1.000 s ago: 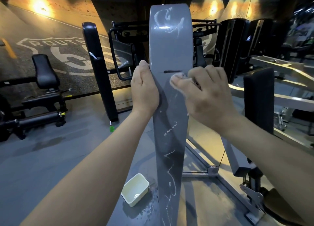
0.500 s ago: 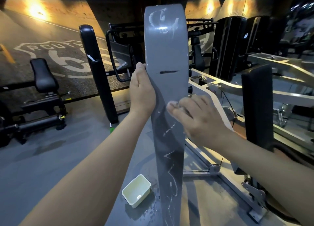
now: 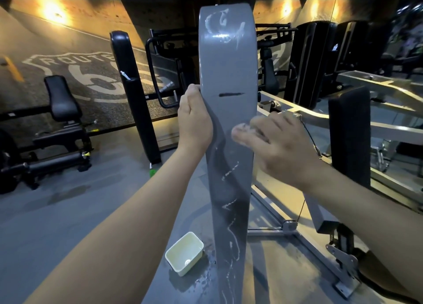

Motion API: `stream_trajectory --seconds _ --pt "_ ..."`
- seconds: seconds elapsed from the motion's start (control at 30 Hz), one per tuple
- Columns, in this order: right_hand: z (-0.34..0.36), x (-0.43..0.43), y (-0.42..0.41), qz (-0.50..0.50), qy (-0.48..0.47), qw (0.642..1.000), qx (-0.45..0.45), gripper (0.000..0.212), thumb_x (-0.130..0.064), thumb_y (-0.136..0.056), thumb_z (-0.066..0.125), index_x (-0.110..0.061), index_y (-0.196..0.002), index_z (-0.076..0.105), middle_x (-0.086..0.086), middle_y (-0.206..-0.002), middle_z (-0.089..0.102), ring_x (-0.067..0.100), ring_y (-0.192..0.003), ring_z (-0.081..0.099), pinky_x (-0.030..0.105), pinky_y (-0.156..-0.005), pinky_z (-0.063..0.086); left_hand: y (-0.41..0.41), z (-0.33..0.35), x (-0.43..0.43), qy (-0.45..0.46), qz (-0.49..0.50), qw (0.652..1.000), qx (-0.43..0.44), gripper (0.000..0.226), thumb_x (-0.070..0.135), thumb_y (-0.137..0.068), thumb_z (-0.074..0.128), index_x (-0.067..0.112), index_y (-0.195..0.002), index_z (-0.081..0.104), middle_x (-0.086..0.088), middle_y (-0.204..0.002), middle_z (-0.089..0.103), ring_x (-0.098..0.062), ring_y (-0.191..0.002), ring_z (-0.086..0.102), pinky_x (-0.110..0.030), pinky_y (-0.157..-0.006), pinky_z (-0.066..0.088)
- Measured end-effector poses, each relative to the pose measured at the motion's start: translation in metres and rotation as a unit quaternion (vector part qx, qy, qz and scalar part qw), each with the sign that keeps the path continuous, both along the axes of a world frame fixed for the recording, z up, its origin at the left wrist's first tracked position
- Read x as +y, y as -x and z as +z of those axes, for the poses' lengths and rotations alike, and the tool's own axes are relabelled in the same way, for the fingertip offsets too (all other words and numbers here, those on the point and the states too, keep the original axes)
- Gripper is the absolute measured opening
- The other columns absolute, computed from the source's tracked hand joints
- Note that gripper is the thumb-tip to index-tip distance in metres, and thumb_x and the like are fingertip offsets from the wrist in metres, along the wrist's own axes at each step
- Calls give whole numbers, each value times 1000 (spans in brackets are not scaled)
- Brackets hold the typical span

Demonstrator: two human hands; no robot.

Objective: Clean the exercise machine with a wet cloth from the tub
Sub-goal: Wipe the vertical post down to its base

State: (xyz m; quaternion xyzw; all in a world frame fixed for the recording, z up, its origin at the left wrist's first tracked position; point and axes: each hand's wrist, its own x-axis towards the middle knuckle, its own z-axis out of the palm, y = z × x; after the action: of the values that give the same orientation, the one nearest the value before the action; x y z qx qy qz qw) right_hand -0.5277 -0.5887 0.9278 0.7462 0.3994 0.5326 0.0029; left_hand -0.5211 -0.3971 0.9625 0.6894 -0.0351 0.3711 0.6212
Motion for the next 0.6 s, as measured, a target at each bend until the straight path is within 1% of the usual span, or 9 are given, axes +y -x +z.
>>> stream_trajectory --seconds 0.07,0.13,0.23,0.33,0.4,0.47,0.5,0.57,0.6 --pt "18 3 -6 1 -93 996 -1 37 9 -90 56 -8 -118 73 15 -99 64 33 -77 55 36 -71 39 1 0 -2 8 -2 1000 7 59 51 -95 26 3 -98 61 -19 -102 67 -36 -99 62 -62 -92 49" --pt "7 11 -5 15 -126 992 21 32 6 -95 60 -2 -125 69 17 -107 64 36 -81 55 43 -68 48 2 0 -2 9 -4 1000 4 58 48 -96 26 1 -98 60 -20 -102 67 -37 -99 61 -62 -91 49" --pt "-22 8 3 46 -61 993 85 35 -5 -102 58 -3 -137 61 12 -115 53 36 -88 56 48 -71 52 3 0 -2 10 -7 1000 -2 54 40 -100 25 -4 -94 56 -25 -97 64 -40 -94 59 -59 -84 48" --pt "-20 0 8 48 -59 982 170 27 -28 -109 45 -16 -127 62 5 -110 51 37 -94 59 40 -75 50 5 2 -3 11 -2 1000 -2 49 34 -102 25 -3 -92 55 -24 -95 63 -40 -93 58 -57 -82 49" --pt "-14 1 16 61 -72 979 180 33 -15 -104 47 -10 -134 59 10 -115 48 33 -94 55 38 -74 49 7 2 -4 13 -2 1000 -1 47 34 -102 26 1 -92 57 -22 -96 64 -37 -93 58 -57 -83 48" --pt "-11 0 25 85 -75 974 198 39 -2 -94 52 -8 -132 58 9 -119 48 28 -100 54 36 -80 51 8 3 -5 13 -3 1000 0 47 34 -102 25 0 -93 57 -22 -95 63 -37 -93 58 -55 -80 49" --pt "-7 -2 29 95 -77 967 223 38 -1 -91 55 -11 -128 58 2 -118 50 20 -102 55 31 -82 50 8 3 -4 11 -1 1000 -1 47 34 -101 25 0 -92 57 -21 -94 63 -36 -92 58 -53 -78 49" --pt "5 -2 38 104 -92 953 268 35 -4 -92 60 -23 -120 52 -16 -109 46 2 -92 53 21 -75 45 8 3 -4 8 0 1000 -4 45 34 -101 25 4 -88 56 -17 -89 63 -32 -86 58 -44 -71 47" --pt "10 -1 39 106 -98 952 268 30 -6 -92 61 -23 -116 53 -17 -107 45 0 -90 53 18 -72 43 8 3 -5 7 -1 1000 -4 44 32 -102 25 5 -87 56 -15 -87 63 -28 -82 58 -40 -70 46"
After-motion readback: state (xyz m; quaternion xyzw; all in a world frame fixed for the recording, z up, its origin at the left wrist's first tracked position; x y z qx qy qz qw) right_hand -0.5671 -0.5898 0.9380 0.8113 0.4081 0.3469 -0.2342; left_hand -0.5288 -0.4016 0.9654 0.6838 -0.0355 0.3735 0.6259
